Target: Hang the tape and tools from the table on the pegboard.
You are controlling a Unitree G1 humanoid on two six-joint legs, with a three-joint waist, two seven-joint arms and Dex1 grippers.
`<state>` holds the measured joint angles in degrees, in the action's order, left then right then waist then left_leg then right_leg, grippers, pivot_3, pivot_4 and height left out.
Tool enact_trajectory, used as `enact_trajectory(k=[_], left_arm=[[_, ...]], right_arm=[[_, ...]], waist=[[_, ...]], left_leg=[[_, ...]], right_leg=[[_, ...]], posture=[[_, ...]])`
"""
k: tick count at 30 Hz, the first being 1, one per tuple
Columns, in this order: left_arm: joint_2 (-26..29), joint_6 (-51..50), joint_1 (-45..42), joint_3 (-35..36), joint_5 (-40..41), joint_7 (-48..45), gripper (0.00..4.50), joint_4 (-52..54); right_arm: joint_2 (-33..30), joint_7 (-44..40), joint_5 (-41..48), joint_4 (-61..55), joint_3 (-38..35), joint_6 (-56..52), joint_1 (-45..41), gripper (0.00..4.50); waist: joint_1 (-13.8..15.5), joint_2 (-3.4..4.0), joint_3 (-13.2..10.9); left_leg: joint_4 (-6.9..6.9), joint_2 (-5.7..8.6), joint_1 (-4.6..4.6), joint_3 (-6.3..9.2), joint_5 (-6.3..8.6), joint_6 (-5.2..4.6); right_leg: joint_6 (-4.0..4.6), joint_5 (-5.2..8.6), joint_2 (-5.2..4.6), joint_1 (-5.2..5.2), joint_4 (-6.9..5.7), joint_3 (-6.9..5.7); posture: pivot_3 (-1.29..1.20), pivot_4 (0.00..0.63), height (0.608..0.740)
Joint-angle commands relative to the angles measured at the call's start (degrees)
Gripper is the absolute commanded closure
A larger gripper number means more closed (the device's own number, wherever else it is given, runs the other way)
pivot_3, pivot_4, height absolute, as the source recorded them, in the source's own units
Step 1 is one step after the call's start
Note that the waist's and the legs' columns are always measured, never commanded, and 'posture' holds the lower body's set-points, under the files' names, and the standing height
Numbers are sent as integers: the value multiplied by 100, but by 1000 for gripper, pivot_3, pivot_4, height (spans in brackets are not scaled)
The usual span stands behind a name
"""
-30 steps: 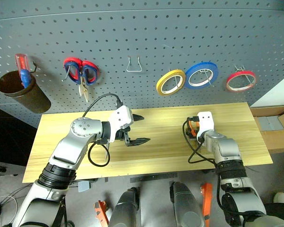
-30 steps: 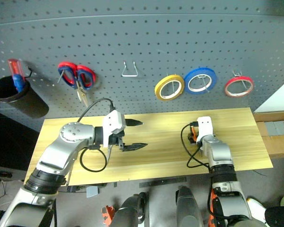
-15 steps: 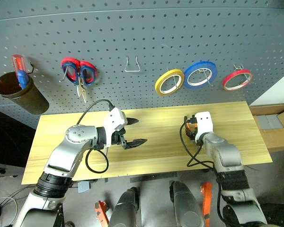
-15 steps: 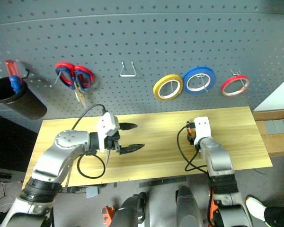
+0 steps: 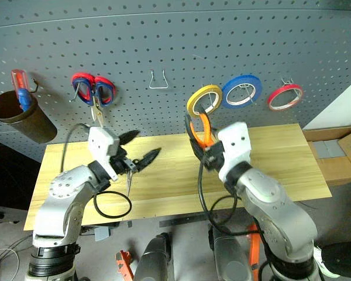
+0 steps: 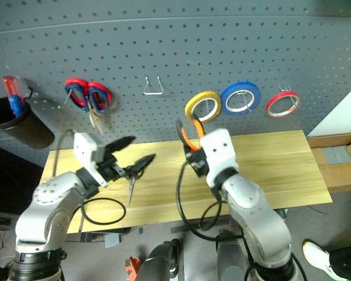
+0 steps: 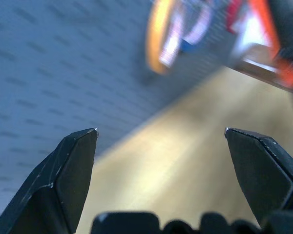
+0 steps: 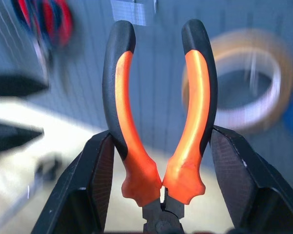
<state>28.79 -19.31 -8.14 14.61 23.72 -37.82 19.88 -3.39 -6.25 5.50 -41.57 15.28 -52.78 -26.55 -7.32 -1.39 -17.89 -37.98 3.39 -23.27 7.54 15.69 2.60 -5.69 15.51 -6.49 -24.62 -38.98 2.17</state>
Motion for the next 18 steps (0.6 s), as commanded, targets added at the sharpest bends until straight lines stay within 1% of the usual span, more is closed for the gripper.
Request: enact_trajectory(k=[1,5,6,8,13,18], left_arm=[[-76,262,260,245,36,187,0,199],[-87,383,701,252,65,215,0,488],[-90,399,757,267,66,257,0,516],[-158,383,787,343,114,431,0,529],[-176,506,785,426,84,652,0,613],[-128,537,653,359,95,759,0,671]], right_arm=[[143,-79,47,339,-183,559,-501,2031],[345,-165,23,1043,-147,1133,-1247,2031],[412,-178,18,1203,-129,1247,-1395,2031],[517,-229,-26,1572,-52,1533,-1712,2031],[972,-238,-32,2703,-163,2400,-2599,2031],[1113,-347,-91,3783,-292,3325,-3262,2031]], waist=[[28,-2,1],[89,-10,6],[93,-14,8],[116,-19,13],[141,-44,36],[240,-69,55]], left_leg=[[0,-1,1,-1,0,0],[8,-1,-4,-3,-5,22],[8,-1,-15,-5,-7,27],[6,0,-38,-6,-9,30],[5,1,-45,-5,-12,36],[5,2,-46,-3,-13,38]], right_leg=[[0,0,0,0,1,1],[0,0,-3,-11,8,6],[0,0,-4,-29,8,8],[1,0,-5,-59,2,9],[4,-2,-3,-68,0,6],[4,-2,-3,-68,2,5]], posture=[[-81,300,740],[-49,284,740],[-43,281,740],[-22,269,740],[8,250,740],[24,240,740]])
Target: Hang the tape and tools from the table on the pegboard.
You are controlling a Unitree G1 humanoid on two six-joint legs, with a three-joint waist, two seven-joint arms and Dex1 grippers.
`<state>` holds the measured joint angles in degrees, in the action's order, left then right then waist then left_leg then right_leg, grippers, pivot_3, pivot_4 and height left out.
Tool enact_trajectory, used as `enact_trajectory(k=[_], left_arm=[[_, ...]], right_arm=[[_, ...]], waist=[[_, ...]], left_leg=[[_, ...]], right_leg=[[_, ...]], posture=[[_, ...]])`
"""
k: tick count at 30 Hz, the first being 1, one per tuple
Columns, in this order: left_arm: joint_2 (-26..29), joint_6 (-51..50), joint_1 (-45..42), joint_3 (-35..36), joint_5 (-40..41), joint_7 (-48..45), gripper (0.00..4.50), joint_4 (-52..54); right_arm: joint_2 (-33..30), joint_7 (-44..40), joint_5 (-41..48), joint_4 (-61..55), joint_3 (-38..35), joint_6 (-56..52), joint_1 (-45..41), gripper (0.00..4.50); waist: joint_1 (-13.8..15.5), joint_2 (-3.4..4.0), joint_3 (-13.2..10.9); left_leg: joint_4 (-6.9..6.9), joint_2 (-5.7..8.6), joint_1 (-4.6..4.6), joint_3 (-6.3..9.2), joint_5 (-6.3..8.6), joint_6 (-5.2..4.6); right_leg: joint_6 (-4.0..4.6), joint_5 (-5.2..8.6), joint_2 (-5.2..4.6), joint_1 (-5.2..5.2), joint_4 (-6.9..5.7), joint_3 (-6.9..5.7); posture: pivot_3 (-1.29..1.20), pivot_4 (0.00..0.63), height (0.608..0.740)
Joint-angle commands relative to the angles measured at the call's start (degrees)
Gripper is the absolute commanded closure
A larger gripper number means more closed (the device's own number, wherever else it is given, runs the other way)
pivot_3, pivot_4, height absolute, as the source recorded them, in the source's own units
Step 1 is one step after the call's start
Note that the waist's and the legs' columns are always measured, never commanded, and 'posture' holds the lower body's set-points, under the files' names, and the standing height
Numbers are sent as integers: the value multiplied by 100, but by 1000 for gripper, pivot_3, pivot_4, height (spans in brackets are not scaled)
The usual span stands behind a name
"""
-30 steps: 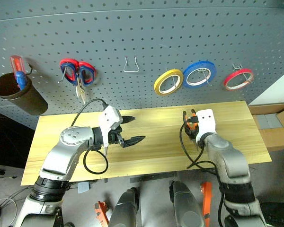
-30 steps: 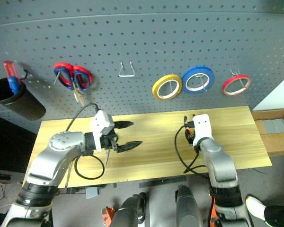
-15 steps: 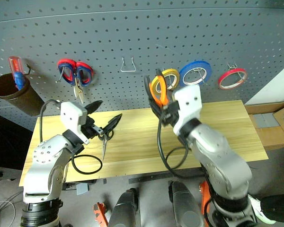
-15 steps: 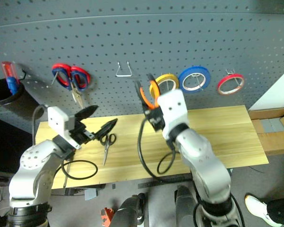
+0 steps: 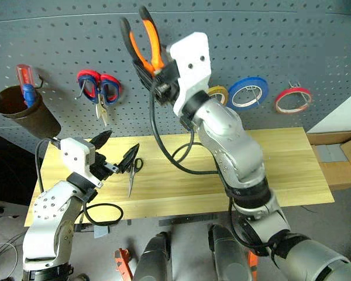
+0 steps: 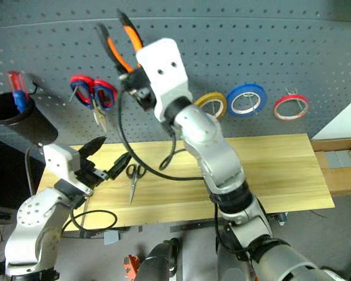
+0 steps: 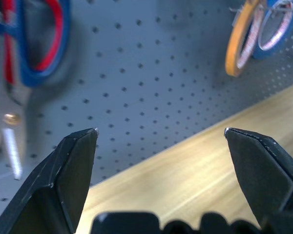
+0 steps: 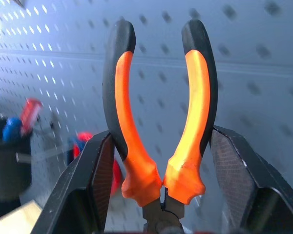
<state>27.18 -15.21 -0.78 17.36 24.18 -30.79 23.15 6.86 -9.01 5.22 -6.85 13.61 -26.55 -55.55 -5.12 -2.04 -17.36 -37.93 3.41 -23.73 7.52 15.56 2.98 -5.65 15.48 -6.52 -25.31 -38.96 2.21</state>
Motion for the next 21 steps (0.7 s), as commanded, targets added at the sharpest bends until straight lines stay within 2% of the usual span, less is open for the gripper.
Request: enact_trajectory(k=[1,11,17,21], left_arm=[[35,140,-127,64,37,82,0,346],[45,22,-701,-215,61,156,0,317],[47,16,-916,-268,37,156,0,151],[40,29,-972,-287,14,161,0,100]], right_arm=[[85,-92,-86,511,-146,880,-459,2031],[-289,-58,-575,2313,-376,2689,-1119,2031],[-373,-66,-751,2614,-370,2983,-928,2031],[-311,-100,-695,2519,-390,2801,-705,2031]], waist=[[35,-7,5],[46,-21,15],[31,-21,15],[33,-21,15]], left_leg=[[0,0,-1,1,0,0],[-1,5,-4,1,-4,7],[-2,4,-4,0,-10,17],[-2,0,-3,3,-15,26]], right_leg=[[0,0,0,0,0,-1],[2,-1,0,0,0,-8],[12,-7,11,-2,-2,-8],[24,-15,29,-3,-2,-9]], posture=[[26,239,740],[38,234,740],[29,236,740],[25,235,740]])
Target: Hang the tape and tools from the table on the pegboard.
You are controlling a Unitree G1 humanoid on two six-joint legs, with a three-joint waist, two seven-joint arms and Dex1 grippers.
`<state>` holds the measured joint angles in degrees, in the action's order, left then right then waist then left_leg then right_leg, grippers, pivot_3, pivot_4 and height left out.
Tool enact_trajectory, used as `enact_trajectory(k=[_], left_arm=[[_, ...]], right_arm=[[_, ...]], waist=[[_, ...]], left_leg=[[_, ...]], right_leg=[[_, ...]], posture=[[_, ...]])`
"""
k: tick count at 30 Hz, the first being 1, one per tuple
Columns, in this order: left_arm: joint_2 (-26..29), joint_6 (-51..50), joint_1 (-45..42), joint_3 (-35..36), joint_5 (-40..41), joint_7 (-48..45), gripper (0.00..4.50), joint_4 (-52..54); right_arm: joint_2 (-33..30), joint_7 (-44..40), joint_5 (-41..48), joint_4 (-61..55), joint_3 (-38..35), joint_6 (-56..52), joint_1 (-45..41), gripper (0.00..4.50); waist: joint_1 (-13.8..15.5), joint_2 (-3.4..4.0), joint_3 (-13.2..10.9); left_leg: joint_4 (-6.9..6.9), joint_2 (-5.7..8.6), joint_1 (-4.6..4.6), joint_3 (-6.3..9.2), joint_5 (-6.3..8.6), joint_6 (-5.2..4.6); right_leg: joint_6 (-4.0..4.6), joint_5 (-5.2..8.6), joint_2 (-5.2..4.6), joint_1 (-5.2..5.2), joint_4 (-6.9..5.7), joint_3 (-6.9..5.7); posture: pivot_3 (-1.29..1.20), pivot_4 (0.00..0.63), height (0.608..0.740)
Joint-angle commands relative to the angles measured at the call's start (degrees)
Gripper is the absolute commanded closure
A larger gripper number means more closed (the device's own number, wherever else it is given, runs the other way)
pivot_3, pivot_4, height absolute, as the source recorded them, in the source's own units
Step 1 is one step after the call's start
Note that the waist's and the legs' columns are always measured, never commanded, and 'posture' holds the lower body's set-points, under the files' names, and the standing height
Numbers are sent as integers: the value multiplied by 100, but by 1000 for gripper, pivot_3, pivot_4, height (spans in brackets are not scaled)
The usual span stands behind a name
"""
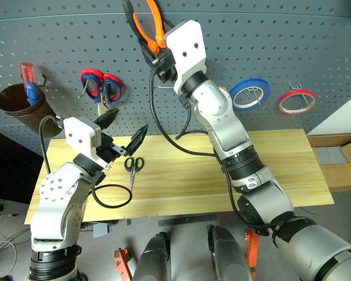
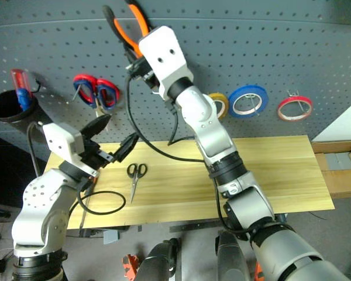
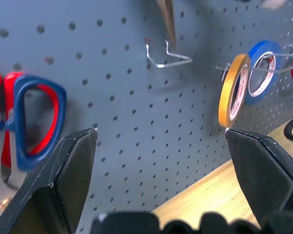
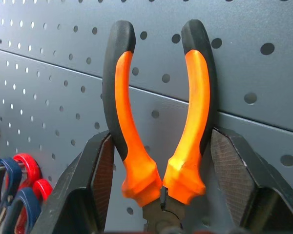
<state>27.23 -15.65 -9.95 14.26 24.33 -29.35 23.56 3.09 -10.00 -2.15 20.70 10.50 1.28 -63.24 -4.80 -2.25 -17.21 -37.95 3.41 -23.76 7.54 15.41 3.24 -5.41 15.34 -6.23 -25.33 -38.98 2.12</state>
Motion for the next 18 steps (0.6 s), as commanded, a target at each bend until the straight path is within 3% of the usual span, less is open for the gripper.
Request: enact_trajectory(k=[1,18], left_arm=[[34,78,-56,28,-1,17,0,47],[-21,250,-134,-62,-190,70,0,-208]], right_arm=[[93,-2,63,-269,-90,-18,99,2032],[273,-36,-64,-276,91,-4,698,2032]], waist=[[0,0,0],[0,0,6]], left_leg=[[1,-1,0,0,-1,3],[-1,-4,-1,-1,-6,9]], right_leg=[[2,-1,2,-1,0,0],[10,-7,6,-5,-3,1]], posture=[[23,236,740],[20,232,740]])
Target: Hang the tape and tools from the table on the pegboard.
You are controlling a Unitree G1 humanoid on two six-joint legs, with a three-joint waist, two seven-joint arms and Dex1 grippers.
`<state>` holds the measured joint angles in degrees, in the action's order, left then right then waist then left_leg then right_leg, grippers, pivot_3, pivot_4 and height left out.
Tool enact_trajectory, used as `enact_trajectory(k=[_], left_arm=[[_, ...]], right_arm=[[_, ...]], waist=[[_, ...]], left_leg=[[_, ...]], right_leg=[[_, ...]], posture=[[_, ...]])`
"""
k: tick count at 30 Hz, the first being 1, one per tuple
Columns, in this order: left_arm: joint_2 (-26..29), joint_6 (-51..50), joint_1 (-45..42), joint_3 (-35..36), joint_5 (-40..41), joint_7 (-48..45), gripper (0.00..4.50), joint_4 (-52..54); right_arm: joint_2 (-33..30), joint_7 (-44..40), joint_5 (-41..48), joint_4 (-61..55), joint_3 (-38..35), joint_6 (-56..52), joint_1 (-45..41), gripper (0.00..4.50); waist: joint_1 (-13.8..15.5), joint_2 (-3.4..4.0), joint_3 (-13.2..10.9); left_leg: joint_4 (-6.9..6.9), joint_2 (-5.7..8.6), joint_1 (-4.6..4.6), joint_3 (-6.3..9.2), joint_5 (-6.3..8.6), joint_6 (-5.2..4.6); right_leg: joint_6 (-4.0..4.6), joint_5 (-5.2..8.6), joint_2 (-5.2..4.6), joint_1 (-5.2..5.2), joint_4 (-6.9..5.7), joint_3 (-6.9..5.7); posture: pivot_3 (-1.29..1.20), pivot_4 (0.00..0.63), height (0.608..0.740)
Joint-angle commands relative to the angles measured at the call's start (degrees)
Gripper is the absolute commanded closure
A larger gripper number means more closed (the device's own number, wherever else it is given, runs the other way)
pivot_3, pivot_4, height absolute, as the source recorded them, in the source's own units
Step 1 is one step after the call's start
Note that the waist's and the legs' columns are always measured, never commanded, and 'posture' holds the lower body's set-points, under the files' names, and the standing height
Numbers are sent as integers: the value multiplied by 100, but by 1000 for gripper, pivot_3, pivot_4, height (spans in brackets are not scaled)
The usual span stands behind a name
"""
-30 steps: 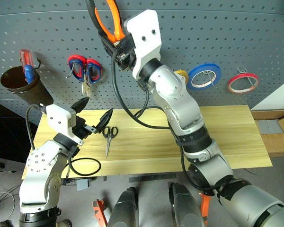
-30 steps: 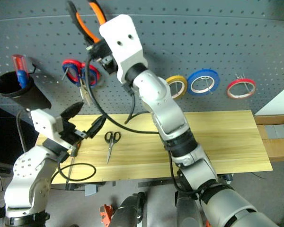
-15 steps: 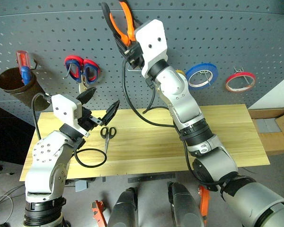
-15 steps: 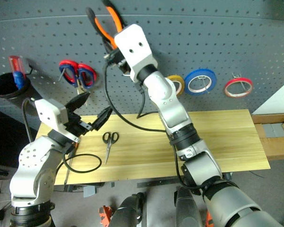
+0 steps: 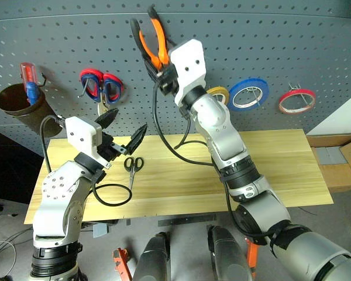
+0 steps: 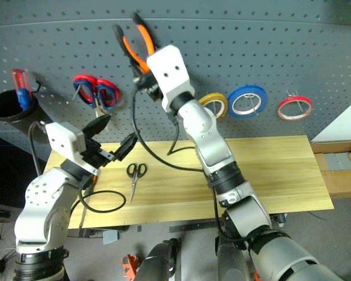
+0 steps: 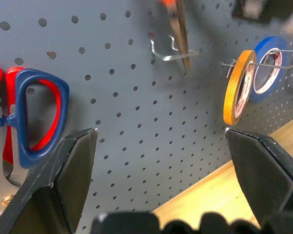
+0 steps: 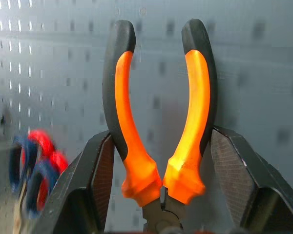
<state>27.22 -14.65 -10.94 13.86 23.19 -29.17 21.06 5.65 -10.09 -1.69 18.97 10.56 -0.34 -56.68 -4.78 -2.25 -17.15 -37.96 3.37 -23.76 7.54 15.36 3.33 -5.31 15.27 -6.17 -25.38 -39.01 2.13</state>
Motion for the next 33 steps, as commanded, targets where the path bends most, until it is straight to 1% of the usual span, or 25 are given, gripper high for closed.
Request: enact_trajectory(k=[1,6,10,12,13,16,19,22,25,27,29,33], left_arm=[[-27,169,-30,-32,-94,53,0,34],[-19,174,-55,-53,-125,59,0,-5],[-10,160,-86,-62,-140,65,0,-37],[-12,129,-96,-72,-148,83,0,-61],[-13,113,-100,-82,-151,87,0,-74],[-20,51,-67,-99,-160,110,0,-78],[-47,-77,0,-138,-164,172,0,-64],[-54,-268,119,-158,-160,229,0,-25],[-5,-544,327,-201,-154,266,0,26],[26,-759,494,-240,-195,322,0,38],[26,-970,600,-231,-143,344,0,75],[137,-1895,868,-277,-299,705,0,102]], right_arm=[[-2,-12,-168,-62,110,189,88,2032],[-30,115,-331,70,62,320,177,2032],[5,144,-281,106,-48,346,169,2032],[12,153,-259,106,-85,285,170,1305],[5,158,-270,104,-89,251,167,1067],[-42,162,-371,12,-40,91,165,126],[-199,-79,-371,-548,7,-486,231,126],[-457,-445,-153,-1584,-67,-1295,404,126],[-917,-957,272,-2665,-274,-2267,604,126],[-1373,-1489,788,-3279,-463,-2984,773,126],[-1710,-1830,1211,-3687,-589,-3559,911,126],[-2352,-2407,2353,-4440,-1082,-4866,1339,126]], waist=[[-4,0,0],[-4,0,2],[0,-2,14],[-1,-3,16],[-2,-3,17],[-4,-2,17],[2,-3,18],[5,-3,18],[5,-3,18],[11,-3,18],[17,-3,18],[6,-2,18]], left_leg=[[0,0,0,-1,0,0],[1,-1,0,0,0,0],[0,0,0,0,-1,1],[-1,0,0,0,-1,1],[-1,0,0,0,-1,1],[-1,0,1,0,-1,2],[-6,0,1,1,-3,5],[-9,0,0,3,-4,6],[-6,0,-2,5,-4,6],[-4,-1,-2,6,-4,5],[-4,-1,-2,6,-3,4],[-5,-3,0,5,0,-2]], right_leg=[[0,0,0,0,0,0],[0,0,0,-2,-1,0],[0,0,0,-1,-1,0],[0,0,0,-1,-1,-1],[0,0,0,-1,-1,0],[1,0,0,-1,-2,0],[4,-4,1,0,-6,-1],[6,-8,2,1,-6,-1],[5,-8,2,0,-3,-1],[5,-8,2,0,-1,-1],[5,-8,2,1,0,-1],[6,-8,5,4,-5,0]], posture=[[20,233,740],[24,233,740],[23,230,740],[23,230,740],[23,230,740],[14,232,740],[11,234,740],[7,239,740],[1,246,740],[-5,249,740],[-11,253,740],[-20,260,740]])
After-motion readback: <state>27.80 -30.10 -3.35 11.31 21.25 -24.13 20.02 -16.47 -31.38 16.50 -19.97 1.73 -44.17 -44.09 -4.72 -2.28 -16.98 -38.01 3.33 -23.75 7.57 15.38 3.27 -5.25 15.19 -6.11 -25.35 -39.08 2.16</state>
